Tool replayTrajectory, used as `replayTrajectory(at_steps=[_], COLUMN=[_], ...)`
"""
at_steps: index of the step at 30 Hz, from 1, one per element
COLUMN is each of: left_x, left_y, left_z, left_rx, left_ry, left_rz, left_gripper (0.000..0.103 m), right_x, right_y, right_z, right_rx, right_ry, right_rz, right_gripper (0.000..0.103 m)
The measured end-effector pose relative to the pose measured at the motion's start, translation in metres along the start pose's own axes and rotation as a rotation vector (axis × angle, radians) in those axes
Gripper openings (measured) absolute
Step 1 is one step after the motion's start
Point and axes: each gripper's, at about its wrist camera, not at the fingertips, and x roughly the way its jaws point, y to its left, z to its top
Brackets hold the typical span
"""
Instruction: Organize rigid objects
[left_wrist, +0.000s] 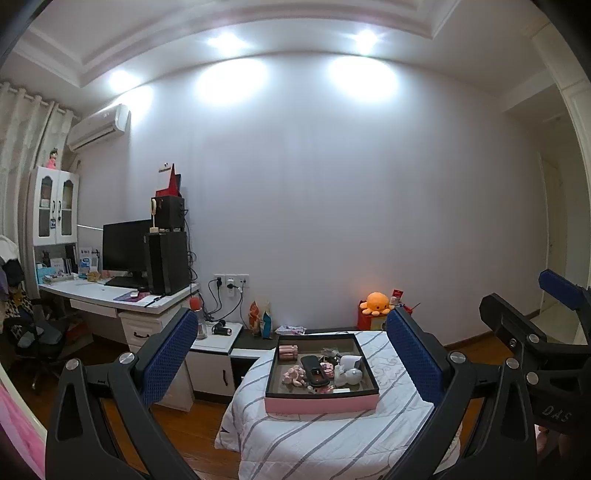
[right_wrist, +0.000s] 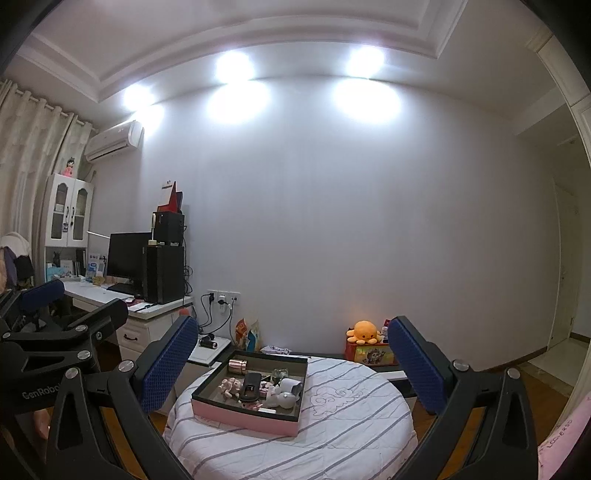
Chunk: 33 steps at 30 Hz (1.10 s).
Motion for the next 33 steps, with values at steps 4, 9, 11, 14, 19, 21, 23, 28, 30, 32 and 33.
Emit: replayTrajectory(at_steps=[4, 9, 11, 14, 19, 21, 23, 28, 30, 32, 33], left_x=[0.0003, 0.0002, 0.0000, 0.0004, -0.0001, -0.0001, -0.0002, -0.0005, -0.0008, -0.0008, -0.0009], left_y=[0.0004, 0.0005, 0.0006, 0.0009, 0.0027, 0.0020, 0.0019, 0.0031, 0.0044, 0.0054, 0.0054], left_z=[-0.0005, 0.0002, 0.0002, 0.0003, 0.0004, 0.0002, 0.0002, 0.0000, -0.0002, -0.0009, -0.0010], left_rx=[0.000, 0.002, 0.001, 0.002, 0.003, 0.004, 0.004, 0.005, 0.004, 0.003, 0.004], left_ry=[-0.001, -0.002, -0.003, -0.004, -0.005, -0.003, -0.005, -0.003, -0.003, -0.002, -0.003], left_rz=[0.000, 0.001, 0.001, 0.002, 0.003, 0.003, 0.004, 0.006, 0.007, 0.007, 0.008], left_gripper=[0.103, 0.103, 0.103, 0.103, 0.103, 0.103, 0.103, 0.103, 0.103, 0.103, 0.103], right_x=[0.0006, 0.0004, -0.0003, -0.0001, -0.0003, -0.0003, -0.0001, -0.0005, -0.0005, -0.0006, -0.0014], right_y=[0.0008, 0.0016, 0.0024, 0.0024, 0.0013, 0.0016, 0.0014, 0.0004, -0.0002, -0.0011, -0.0012], right_z=[-0.0008, -0.0028, -0.0038, -0.0037, -0.0045, -0.0046, -0.0050, -0.0068, -0.0075, -0.0078, -0.0069], right_rx=[0.000, -0.001, -0.003, -0.002, -0.003, -0.003, -0.003, -0.005, -0.007, -0.008, -0.010], right_ry=[0.000, -0.002, -0.001, 0.001, 0.001, 0.002, 0.004, 0.007, 0.008, 0.010, 0.011], right_rz=[0.004, 0.005, 0.005, 0.007, 0.009, 0.008, 0.009, 0.013, 0.015, 0.016, 0.016], right_gripper=[0.103, 0.103, 0.103, 0.103, 0.103, 0.103, 0.103, 0.103, 0.103, 0.103, 0.103])
